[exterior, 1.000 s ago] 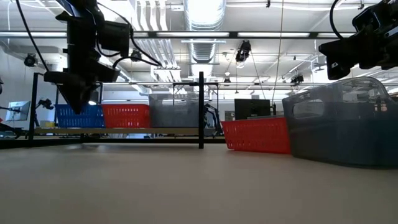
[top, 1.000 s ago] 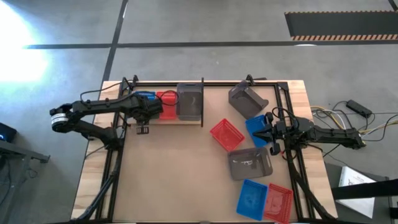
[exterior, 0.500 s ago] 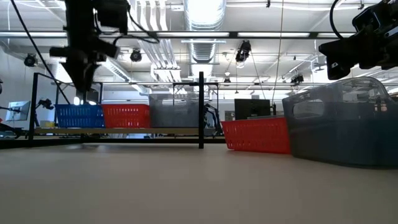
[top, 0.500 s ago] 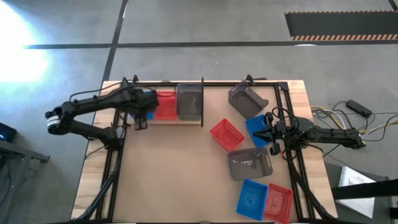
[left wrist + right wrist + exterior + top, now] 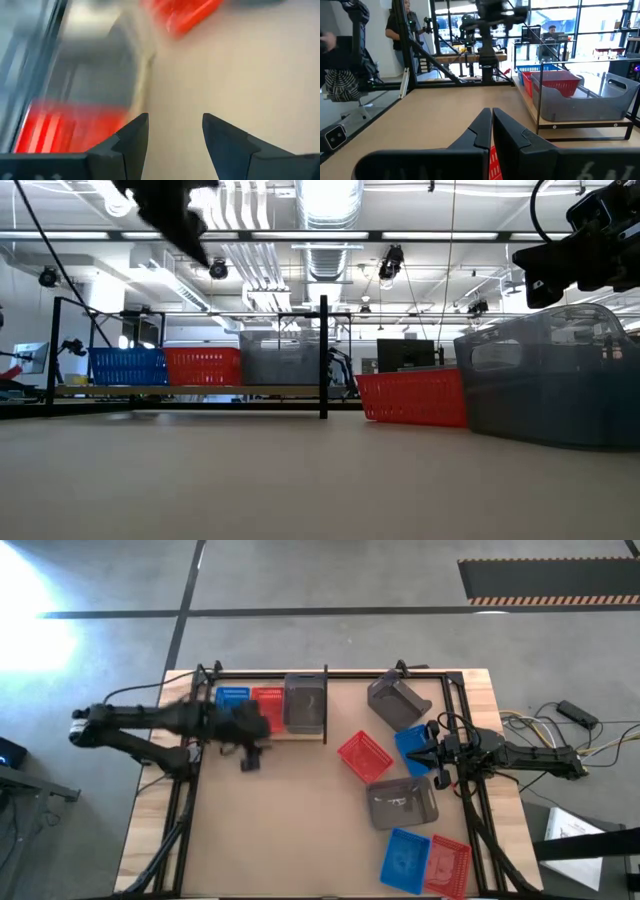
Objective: Stack baskets on shelf by color
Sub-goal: Stack the bottom black bin on the black bin on the shelf
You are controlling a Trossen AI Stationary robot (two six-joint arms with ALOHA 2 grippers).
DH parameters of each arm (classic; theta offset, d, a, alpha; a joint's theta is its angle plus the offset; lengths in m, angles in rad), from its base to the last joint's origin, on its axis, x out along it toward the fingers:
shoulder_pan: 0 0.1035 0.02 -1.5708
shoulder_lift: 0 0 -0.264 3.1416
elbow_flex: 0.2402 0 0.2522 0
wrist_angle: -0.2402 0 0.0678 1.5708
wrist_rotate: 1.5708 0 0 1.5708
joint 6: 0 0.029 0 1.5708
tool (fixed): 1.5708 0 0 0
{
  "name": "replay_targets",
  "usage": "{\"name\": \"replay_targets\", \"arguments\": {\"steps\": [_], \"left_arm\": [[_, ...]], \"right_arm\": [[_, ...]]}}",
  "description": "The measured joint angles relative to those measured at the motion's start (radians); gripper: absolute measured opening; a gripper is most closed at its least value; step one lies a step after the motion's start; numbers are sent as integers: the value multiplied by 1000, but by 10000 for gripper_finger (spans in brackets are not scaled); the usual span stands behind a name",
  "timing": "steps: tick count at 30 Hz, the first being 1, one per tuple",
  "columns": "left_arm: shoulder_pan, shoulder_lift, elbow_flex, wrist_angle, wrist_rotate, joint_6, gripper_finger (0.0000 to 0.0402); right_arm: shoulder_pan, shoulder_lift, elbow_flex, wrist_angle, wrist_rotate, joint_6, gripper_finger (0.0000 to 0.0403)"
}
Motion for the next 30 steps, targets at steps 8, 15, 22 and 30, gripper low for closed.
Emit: {"name": "replay_targets", "arguments": {"steps": [8,15,22,30], "left_arm": [[-305,255,-63,705,-75,241,171],[-309,590,91,820,91,409,171],[-305,830,296,821,137,637,171],[-256,1019,472,821,149,711,171]], "right_arm": [[0,0,0,0,0,0,9],[0,0,0,0,0,0,9],[0,0,0,0,0,0,9],[0,0,0,0,0,0,9]]}}
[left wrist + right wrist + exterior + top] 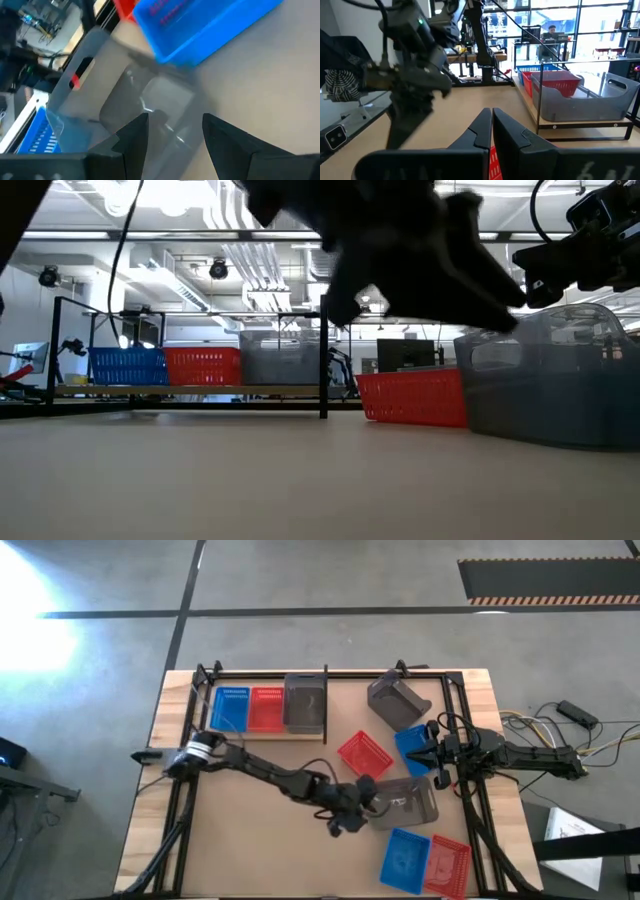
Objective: Stack baskets on shelf by color
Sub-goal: Stack the bottom black bin on the black bin on the shelf
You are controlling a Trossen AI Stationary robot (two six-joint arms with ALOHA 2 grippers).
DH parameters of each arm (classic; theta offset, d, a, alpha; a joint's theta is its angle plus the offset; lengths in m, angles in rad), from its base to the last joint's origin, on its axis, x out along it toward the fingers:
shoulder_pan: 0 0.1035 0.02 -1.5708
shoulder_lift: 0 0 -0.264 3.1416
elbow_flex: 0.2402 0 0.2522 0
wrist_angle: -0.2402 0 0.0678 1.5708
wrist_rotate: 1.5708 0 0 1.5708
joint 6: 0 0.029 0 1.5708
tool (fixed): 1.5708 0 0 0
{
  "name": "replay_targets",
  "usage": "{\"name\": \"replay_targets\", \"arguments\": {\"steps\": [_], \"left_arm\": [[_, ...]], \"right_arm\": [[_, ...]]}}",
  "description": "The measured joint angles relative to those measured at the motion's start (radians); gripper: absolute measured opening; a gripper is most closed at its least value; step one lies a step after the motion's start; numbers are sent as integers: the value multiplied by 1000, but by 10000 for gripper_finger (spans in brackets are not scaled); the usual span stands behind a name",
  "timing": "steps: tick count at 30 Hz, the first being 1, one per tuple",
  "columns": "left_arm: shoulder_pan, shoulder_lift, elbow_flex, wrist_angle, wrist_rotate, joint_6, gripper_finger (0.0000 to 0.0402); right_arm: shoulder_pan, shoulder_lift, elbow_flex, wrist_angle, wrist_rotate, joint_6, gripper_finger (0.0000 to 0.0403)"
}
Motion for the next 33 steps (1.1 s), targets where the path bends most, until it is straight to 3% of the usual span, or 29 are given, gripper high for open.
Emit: {"name": "replay_targets", "arguments": {"steps": [9,12,18,23,33], "left_arm": [[42,51,19,-36,35,6,161],[41,46,15,-72,38,-2,128],[19,29,20,-128,39,-6,19],[-14,-21,15,-156,35,-12,7],[-120,-222,-12,-237,-251,-80,0]], "right_arm": [[0,0,0,0,0,0,9],[0,0,0,0,0,0,9],[0,0,0,0,0,0,9],[0,0,0,0,0,0,9],[0,0,0,0,0,0,9]]}}
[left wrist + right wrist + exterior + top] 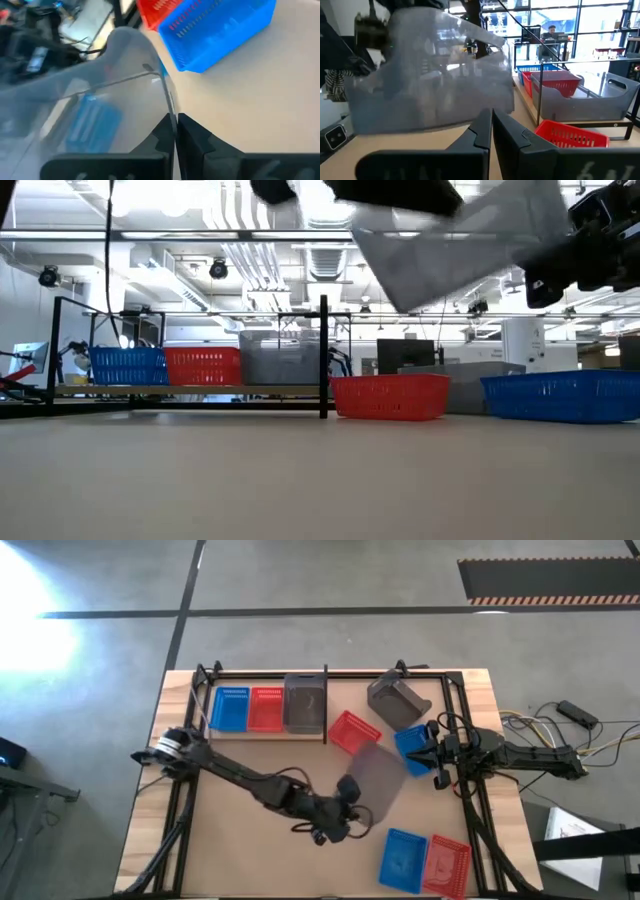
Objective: Stack baskets on shelf by color
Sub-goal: Stack the bottom black bin on the black bin on the shelf
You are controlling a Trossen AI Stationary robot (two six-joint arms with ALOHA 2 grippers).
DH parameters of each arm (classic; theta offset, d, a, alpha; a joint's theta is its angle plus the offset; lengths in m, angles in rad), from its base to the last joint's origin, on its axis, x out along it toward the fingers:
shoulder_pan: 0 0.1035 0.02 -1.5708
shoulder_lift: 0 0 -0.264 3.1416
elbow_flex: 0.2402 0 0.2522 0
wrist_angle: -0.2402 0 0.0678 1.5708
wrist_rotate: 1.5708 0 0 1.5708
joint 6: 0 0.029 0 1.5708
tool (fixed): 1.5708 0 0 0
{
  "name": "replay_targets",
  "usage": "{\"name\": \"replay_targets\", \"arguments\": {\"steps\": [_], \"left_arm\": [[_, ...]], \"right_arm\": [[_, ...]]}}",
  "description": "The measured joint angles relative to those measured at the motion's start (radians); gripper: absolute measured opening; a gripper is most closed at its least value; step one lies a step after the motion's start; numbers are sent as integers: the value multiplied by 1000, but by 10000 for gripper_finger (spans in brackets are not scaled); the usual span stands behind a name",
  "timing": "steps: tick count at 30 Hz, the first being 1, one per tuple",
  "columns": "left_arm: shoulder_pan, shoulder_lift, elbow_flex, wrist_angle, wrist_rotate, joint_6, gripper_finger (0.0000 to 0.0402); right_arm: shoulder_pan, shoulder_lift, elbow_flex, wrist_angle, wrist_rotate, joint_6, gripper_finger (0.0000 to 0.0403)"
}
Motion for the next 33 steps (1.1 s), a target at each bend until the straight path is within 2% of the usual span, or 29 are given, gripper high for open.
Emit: {"name": "replay_targets", "arguments": {"steps": [5,10,13,17,23,27,33], "left_arm": [[-35,-131,-11,-130,-211,-127,0],[-5,-263,-18,-315,-445,-293,0],[60,-340,-38,-388,-470,-349,0],[217,-423,-90,-422,-435,-369,0],[513,-448,-173,-424,-55,-346,0],[608,-439,-231,-411,-22,-299,0],[636,-443,-289,-410,36,-224,0]], "right_arm": [[0,0,0,0,0,0,9],[0,0,0,0,0,0,9],[0,0,0,0,0,0,9],[0,0,0,0,0,0,9],[0,0,0,0,0,0,9],[0,0,0,0,0,0,9],[0,0,0,0,0,0,9]]}}
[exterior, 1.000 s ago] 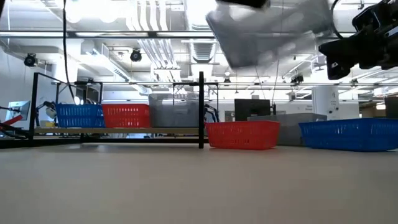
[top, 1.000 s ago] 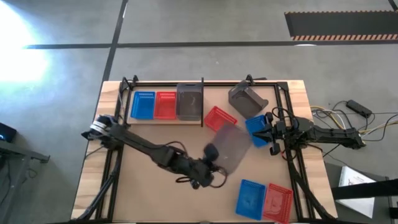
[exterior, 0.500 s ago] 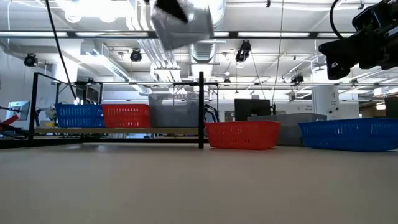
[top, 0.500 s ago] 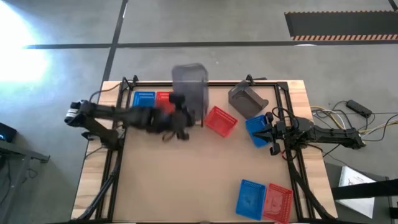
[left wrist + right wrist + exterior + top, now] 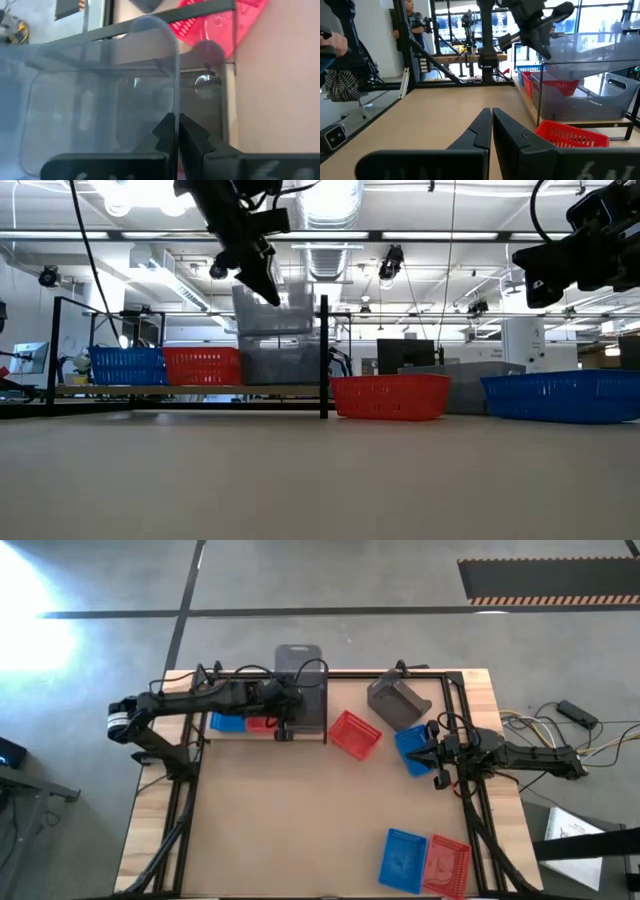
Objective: Stack baskets on shelf by color
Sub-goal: Stack the bottom black bin on the black bin on the shelf
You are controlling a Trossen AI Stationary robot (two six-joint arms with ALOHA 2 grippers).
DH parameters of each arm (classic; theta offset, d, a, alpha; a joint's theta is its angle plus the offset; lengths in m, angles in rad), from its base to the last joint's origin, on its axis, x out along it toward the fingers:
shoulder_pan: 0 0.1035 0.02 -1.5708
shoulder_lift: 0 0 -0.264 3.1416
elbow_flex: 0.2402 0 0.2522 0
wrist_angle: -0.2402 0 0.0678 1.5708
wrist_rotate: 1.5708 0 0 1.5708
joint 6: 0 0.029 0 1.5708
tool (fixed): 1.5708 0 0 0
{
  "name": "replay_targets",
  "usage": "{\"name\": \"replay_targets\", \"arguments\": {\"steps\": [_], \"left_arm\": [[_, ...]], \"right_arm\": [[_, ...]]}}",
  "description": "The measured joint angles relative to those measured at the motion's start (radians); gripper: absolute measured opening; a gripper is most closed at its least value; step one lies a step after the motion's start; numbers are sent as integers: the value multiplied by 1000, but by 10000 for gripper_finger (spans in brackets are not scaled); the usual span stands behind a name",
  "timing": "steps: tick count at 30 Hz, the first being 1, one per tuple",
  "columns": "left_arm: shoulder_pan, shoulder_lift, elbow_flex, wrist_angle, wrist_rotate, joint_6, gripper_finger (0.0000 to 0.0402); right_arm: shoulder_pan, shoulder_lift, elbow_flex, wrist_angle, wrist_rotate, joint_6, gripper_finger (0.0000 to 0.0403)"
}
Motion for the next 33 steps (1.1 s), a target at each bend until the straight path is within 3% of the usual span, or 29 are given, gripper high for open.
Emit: {"name": "replay_targets", "arguments": {"steps": [16,33], "left_arm": [[0,-1,12,-6,199,8,0],[3,1,-15,28,260,-19,2]], "right_arm": [[0,0,0,0,0,0,9],[0,0,0,0,0,0,9]]}}
